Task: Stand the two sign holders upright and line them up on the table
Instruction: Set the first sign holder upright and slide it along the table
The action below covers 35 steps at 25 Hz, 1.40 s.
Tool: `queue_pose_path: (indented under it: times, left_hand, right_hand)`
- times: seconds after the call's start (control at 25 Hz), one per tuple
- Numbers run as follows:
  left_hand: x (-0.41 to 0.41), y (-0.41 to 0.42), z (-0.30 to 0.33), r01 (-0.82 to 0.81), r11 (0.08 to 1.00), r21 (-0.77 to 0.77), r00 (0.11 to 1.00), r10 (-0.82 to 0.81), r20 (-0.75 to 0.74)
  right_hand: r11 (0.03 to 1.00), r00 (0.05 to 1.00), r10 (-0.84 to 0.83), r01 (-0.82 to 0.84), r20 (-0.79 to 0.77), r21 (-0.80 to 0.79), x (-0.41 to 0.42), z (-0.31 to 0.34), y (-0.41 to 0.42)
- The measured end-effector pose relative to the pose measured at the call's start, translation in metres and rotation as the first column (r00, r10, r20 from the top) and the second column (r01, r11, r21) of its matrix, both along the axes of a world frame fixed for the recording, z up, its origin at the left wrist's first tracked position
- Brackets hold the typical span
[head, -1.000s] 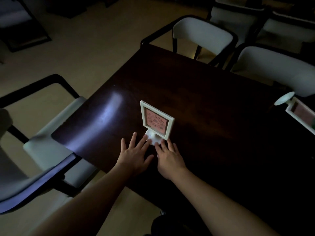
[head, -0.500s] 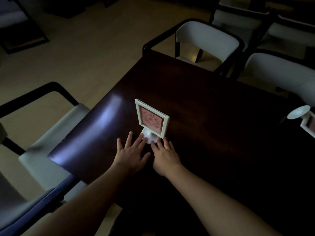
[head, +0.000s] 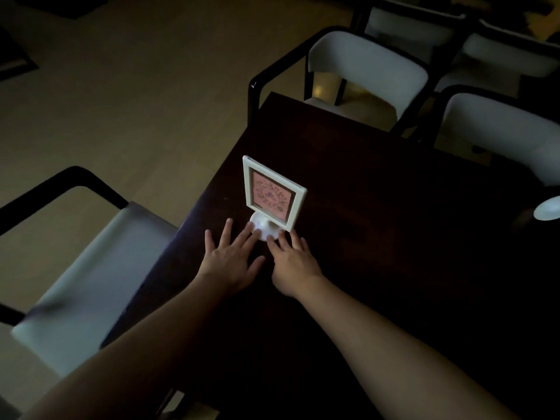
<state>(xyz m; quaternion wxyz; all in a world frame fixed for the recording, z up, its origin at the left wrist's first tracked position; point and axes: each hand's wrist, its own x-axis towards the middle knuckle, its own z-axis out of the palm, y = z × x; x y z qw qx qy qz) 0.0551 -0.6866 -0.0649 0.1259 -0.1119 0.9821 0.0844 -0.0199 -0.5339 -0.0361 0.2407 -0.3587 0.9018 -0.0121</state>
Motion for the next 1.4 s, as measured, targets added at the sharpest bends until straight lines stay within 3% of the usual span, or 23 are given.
queue_pose_path:
  times: [0.44,1.04,1.16,1.4]
  left_hand:
    - [-0.04,-0.076,0.001,0.052,0.999,-0.01,0.999,-0.052,-0.01]
    - [-0.069,-0.091,0.001,0.029,0.999,0.033,1.0,-0.029,-0.001]
    - [-0.071,-0.088,0.003,-0.011,0.993,0.12,1.0,0.01,0.005]
    - [-0.062,-0.089,0.008,0.01,0.992,0.125,0.998,-0.002,-0.068]
  right_hand:
    - [0.999,0.999,-0.024,0.025,-0.021,0.036,-0.032,-0.001,-0.072]
    - [0.993,0.995,-0.1,0.1,0.004,0.058,-0.051,-0.004,-0.095]
    - [0.993,0.993,-0.118,0.118,0.015,0.013,-0.049,-0.007,-0.09]
    - [0.979,0.982,-0.188,0.188,0.008,-0.084,-0.041,-0.004,-0.058]
